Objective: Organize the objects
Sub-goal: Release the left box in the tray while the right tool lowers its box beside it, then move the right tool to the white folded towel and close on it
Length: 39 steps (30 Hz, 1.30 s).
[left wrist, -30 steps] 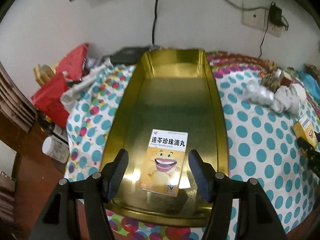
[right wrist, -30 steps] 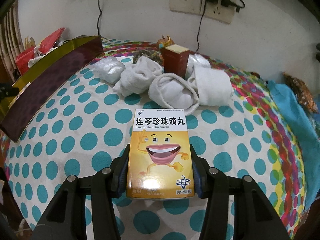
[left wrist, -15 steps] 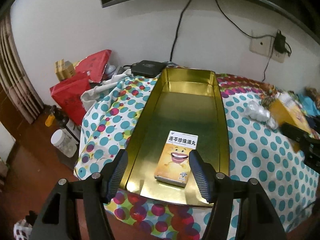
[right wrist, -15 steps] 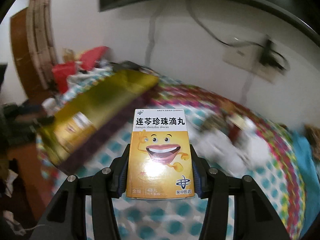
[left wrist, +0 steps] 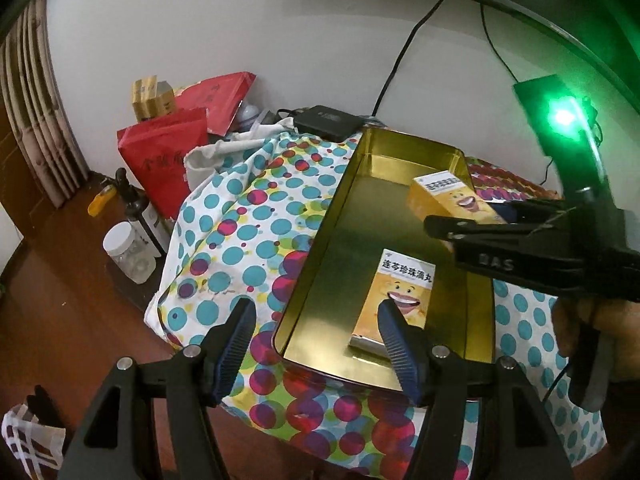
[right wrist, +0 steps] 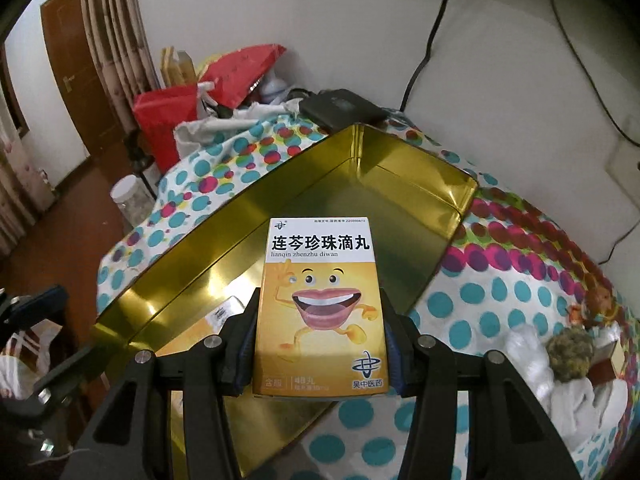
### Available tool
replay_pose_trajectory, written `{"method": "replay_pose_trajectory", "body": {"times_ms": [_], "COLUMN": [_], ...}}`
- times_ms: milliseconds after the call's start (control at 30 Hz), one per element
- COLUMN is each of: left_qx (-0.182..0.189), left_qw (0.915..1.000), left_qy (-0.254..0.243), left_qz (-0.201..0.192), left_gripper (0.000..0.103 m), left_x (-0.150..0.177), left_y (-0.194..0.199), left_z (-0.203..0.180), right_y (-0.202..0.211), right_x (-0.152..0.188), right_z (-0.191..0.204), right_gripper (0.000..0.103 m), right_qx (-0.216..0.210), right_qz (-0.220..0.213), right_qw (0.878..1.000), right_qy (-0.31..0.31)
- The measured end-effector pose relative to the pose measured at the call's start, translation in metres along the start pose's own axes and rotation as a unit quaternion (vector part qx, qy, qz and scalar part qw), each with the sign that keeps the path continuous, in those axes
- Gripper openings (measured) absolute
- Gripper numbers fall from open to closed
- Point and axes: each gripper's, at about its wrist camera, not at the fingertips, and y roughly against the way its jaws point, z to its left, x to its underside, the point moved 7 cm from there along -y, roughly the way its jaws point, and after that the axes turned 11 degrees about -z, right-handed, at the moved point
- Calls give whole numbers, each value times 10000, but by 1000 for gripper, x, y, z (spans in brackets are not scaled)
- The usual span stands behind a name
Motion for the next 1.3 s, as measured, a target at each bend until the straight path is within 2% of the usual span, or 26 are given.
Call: {"method": "replay_pose_trajectory", "body": {"times_ms": [300,400,700,800,933,1067,1300], "left_qx": [74,78,221,297,452,610,872], "left_qw": [9999,9999,9996,9992,9981,9962,9917], "left_qy": [30,8,-136,-226,-401,-603,-915], "left_qz": [82,105,123,121,155,167,218], "left_gripper": [65,65,65,65,65,65,65], "left_x": [4,5,4,4,6,10,20], "left_y": [-7,-8,-7,-6,-4,-2,0], "left_z": [-1,-3,-23,-34,-57,-81,-122], "right_y": [-21,-22,9,28,61,95,139], "right_x": [1,3,-3,1,11,29,83], "right_z": [4,4,-15,-31,-66,-116,-212], "right_gripper": [49,49,51,52,53,57,58], "right_qx": [92,1,-11,146,470,781,1894], "right_qz": [93,107,-376,-559,-905,-1237,-1230], "right_qw": [9998,9999,9992,9982,9945,9872,9681], "right_qy": [127,93,-147,-163,-226,-638,-1083]}}
